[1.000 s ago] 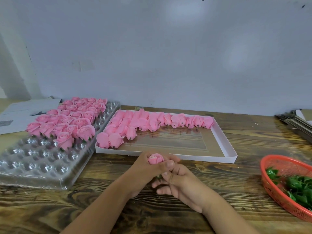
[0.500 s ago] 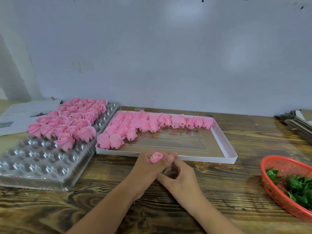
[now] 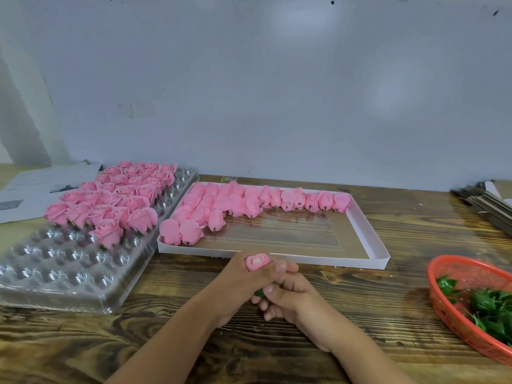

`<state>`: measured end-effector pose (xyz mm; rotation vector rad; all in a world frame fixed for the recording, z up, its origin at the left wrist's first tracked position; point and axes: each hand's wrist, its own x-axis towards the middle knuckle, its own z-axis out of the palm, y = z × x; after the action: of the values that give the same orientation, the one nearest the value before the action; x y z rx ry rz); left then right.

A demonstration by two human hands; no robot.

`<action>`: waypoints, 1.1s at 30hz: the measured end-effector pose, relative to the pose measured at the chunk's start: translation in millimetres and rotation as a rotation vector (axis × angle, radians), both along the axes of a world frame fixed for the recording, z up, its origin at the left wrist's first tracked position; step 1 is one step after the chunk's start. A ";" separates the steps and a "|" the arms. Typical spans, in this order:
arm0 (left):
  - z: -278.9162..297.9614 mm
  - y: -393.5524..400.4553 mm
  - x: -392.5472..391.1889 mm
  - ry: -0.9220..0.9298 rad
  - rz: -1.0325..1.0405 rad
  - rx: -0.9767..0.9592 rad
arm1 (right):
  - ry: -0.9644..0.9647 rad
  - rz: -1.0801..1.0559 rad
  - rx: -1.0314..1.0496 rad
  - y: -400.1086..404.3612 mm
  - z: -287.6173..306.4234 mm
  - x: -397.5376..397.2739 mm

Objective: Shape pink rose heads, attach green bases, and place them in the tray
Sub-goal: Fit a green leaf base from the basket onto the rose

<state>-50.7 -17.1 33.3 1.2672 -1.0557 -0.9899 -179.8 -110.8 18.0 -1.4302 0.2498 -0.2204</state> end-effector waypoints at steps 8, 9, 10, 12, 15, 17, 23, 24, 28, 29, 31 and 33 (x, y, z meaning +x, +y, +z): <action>-2.2 -3.8 -3.6 0.094 0.185 -0.035 | 0.005 -0.243 -0.262 4.4 -3.6 8.6; -2.5 -5.0 -3.9 0.144 0.226 -0.035 | 0.000 -0.313 -0.296 5.4 -5.3 10.4; -3.3 -6.2 -4.4 0.177 0.262 -0.033 | -0.008 -0.360 -0.310 6.5 -6.5 11.4; -5.3 -8.1 -6.2 0.189 0.296 -0.037 | -0.004 -0.412 -0.368 9.2 -8.0 12.0; -7.1 -10.9 -9.8 0.174 0.298 -0.056 | -0.004 -0.446 -0.449 10.6 -11.3 12.1; -6.9 -11.6 -10.1 0.176 0.287 -0.070 | -0.034 -0.424 -0.489 9.9 -12.3 11.2; -5.7 -7.4 -5.6 0.155 0.199 -0.065 | -0.089 -0.224 -0.469 5.8 -4.5 6.4; -5.0 -6.2 -5.0 0.154 0.181 -0.060 | -0.086 -0.195 -0.443 5.3 -3.4 5.7; -3.1 -3.9 -1.6 0.110 0.112 -0.029 | -0.057 -0.115 -0.310 3.0 -0.5 2.8; -2.9 -3.9 -0.9 0.100 0.098 -0.021 | -0.052 -0.099 -0.259 2.4 -0.2 2.4; -2.4 -3.9 0.2 0.093 0.073 -0.015 | -0.047 -0.062 -0.140 1.7 -0.9 1.6; -2.4 -3.6 0.5 0.098 0.056 -0.016 | -0.047 -0.032 -0.045 1.2 -1.5 0.9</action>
<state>-50.2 -20.7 30.9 1.2168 -0.9458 -0.9890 -178.9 -109.6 16.5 -1.4643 0.2305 -0.2867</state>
